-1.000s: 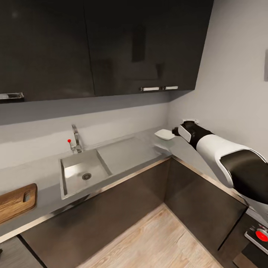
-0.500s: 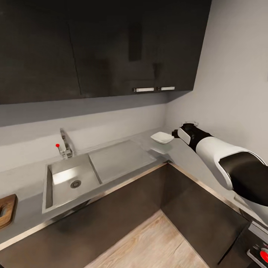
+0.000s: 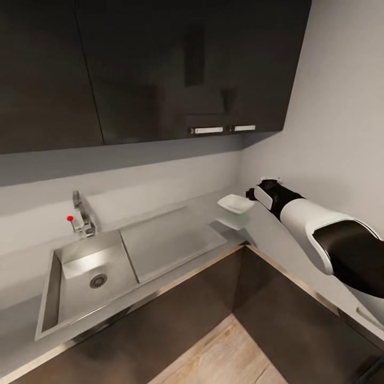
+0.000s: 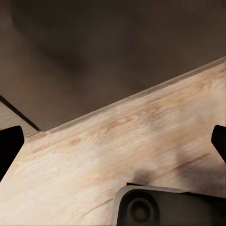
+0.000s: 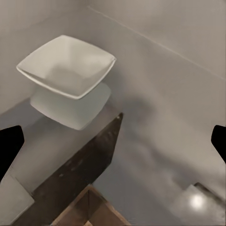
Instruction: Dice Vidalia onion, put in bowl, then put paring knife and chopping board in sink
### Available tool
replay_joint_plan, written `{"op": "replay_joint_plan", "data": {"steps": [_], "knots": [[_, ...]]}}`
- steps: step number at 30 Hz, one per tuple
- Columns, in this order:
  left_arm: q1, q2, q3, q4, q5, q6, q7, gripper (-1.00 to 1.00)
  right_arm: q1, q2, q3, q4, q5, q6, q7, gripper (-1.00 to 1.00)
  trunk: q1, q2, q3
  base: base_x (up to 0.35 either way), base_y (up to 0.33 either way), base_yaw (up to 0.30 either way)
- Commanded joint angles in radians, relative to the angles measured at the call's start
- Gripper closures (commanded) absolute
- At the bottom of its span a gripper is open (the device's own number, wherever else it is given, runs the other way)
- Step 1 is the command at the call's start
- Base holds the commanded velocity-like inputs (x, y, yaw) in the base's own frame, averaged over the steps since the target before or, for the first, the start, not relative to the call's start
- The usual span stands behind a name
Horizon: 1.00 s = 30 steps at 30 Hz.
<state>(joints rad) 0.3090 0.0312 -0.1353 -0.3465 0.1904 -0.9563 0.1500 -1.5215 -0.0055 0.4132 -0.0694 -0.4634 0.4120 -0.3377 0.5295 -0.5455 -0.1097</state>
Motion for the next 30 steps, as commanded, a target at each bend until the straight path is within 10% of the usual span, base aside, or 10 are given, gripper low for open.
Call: {"op": "replay_joint_plan", "data": {"steps": [1, 30], "knots": [[0.000, 0.001, -0.009, -0.002, 0.006, -0.001, 0.006, -1.00, 0.002, -0.001, 0.009, -0.003, -0.009, 0.007, -0.004, -1.00, 0.001, -0.001, -0.002, 0.317, 0.000, 0.000], [0.000, 0.001, -0.008, -0.001, 0.006, -0.001, 0.006, -1.00, 0.037, -0.001, 0.008, -0.003, -0.012, -0.031, -0.003, -1.00, 0.001, -0.001, -0.026, 0.266, -0.088, 0.000]]}}
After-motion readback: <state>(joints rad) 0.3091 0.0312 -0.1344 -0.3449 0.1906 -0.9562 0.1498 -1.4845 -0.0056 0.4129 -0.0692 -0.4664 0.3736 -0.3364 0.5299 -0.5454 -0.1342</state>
